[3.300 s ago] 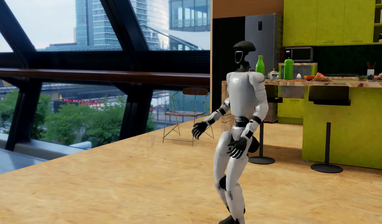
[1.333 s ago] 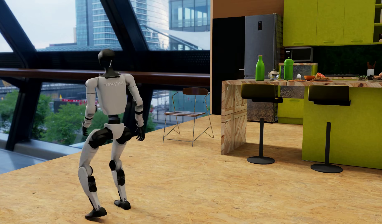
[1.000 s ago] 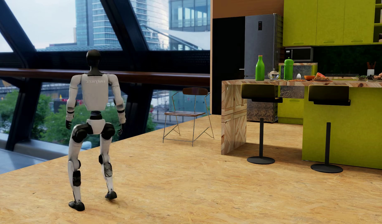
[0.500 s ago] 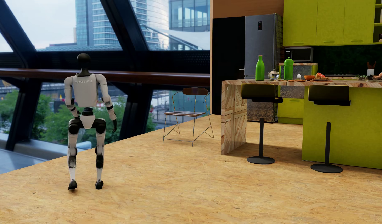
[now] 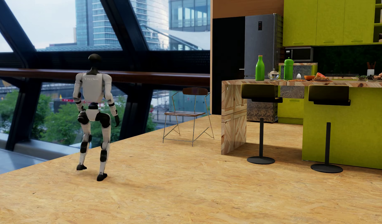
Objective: Move towards the chair
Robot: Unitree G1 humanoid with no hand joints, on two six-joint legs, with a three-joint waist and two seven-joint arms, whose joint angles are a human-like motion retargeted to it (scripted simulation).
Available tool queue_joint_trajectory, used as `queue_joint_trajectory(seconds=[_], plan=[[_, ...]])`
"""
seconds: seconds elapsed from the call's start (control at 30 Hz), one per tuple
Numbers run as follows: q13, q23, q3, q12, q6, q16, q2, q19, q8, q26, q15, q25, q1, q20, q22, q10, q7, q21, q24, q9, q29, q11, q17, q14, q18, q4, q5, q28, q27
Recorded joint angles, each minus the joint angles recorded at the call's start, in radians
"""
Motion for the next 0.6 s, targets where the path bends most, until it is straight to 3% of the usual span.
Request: queue_joint_trajectory(seconds=[0.07,0.1,0.13,0.17,0.2,0.27,0.3,0.33,0.37,0.43,0.47,0.5,0.53,0.57,0.6], plan=[[-0.098,-0.097,0.014,0.081,0.083,0.040,0.031,0.000,0.016,0.045,0.011,0.004,-0.018,0.045,0.036,-0.320,0.008,0.012,0.037,0.018,-0.031,0.129,0.037,-0.033,-0.028,0.025,0.040,-0.048,-0.002],[-0.134,-0.074,-0.028,0.078,0.073,0.085,-0.047,-0.004,0.009,0.037,0.132,-0.003,0.012,0.032,0.097,-0.325,0.039,0.014,0.019,0.013,-0.002,0.322,0.048,0.112,0.007,0.032,0.020,-0.041,-0.020],[-0.142,-0.024,-0.063,0.042,0.037,0.113,-0.116,-0.017,-0.010,0.053,0.269,-0.004,0.068,0.032,0.092,-0.329,0.083,0.008,-0.011,0.021,0.050,0.454,0.046,0.066,0.119,0.031,-0.017,-0.016,-0.044],[-0.079,-0.030,-0.105,-0.028,-0.006,0.134,-0.187,0.006,-0.032,0.058,0.279,-0.004,0.132,0.043,0.076,-0.354,0.106,-0.010,-0.046,0.030,0.113,0.521,0.024,0.036,0.103,0.031,-0.041,0.017,-0.059],[-0.025,-0.056,-0.158,-0.065,-0.032,0.110,-0.236,0.011,-0.059,0.040,0.202,-0.012,0.193,0.023,0.023,-0.378,0.127,-0.041,-0.077,0.024,0.157,0.476,-0.005,0.002,0.083,0.047,-0.048,0.054,-0.052],[0.065,-0.083,-0.202,-0.179,-0.083,0.020,-0.267,0.059,-0.047,0.013,0.085,-0.041,0.297,-0.048,-0.054,-0.401,0.141,-0.098,-0.094,-0.019,0.165,0.221,-0.024,-0.088,0.057,0.060,-0.072,0.087,-0.025],[0.063,0.020,-0.177,-0.227,-0.089,-0.018,-0.223,0.008,-0.040,-0.015,0.087,-0.040,0.241,-0.086,-0.034,-0.228,0.086,-0.030,-0.074,-0.030,0.129,0.127,-0.037,-0.065,0.045,0.056,-0.070,0.067,-0.027],[0.036,0.074,-0.136,-0.183,-0.064,-0.040,-0.176,0.004,-0.040,-0.064,0.048,-0.023,0.168,-0.098,-0.006,-0.047,0.030,0.030,-0.045,-0.028,0.092,0.119,-0.045,0.024,0.036,0.040,-0.042,0.033,-0.021],[0.002,0.058,-0.078,-0.104,-0.034,-0.032,-0.115,0.006,-0.024,-0.095,0.022,0.005,0.110,-0.064,0.048,0.035,-0.002,0.031,-0.007,-0.017,0.059,0.088,-0.028,0.033,0.031,-0.004,-0.020,-0.017,-0.010],[-0.039,-0.053,0.043,0.034,0.037,0.034,-0.005,0.011,0.008,0.003,-0.024,0.044,-0.001,0.023,0.023,-0.070,0.009,0.007,0.065,-0.011,0.017,0.016,0.034,-0.027,0.022,-0.011,0.021,-0.109,-0.032],[-0.104,-0.087,0.052,0.095,0.078,0.041,0.033,0.016,0.021,0.033,-0.052,0.050,-0.010,0.058,0.043,-0.263,-0.003,0.005,0.079,-0.005,0.021,0.027,0.034,-0.030,0.002,0.008,0.043,-0.126,-0.049],[-0.158,-0.080,0.011,0.104,0.062,0.079,-0.009,-0.007,0.027,0.046,0.015,0.050,0.030,0.034,0.085,-0.257,0.024,0.023,0.059,0.010,0.047,0.185,0.054,0.006,0.049,0.008,0.033,-0.107,-0.066],[-0.163,-0.042,-0.016,0.072,0.024,0.099,-0.080,-0.030,0.005,0.073,0.146,0.051,0.084,0.032,0.071,-0.271,0.065,0.007,0.024,0.023,0.096,0.339,0.057,-0.033,0.149,0.006,0.000,-0.069,-0.089],[-0.115,-0.014,-0.061,0.001,-0.013,0.114,-0.164,-0.037,-0.035,0.083,0.225,0.053,0.141,0.048,0.056,-0.306,0.086,-0.016,-0.015,0.034,0.162,0.422,0.025,-0.059,0.107,0.010,-0.025,-0.016,-0.102],[-0.057,-0.050,-0.127,-0.056,-0.049,0.112,-0.231,-0.022,-0.068,0.078,0.195,0.041,0.211,0.039,0.017,-0.347,0.113,-0.043,-0.054,0.041,0.197,0.421,0.012,-0.083,0.106,0.022,-0.044,0.042,-0.083]])
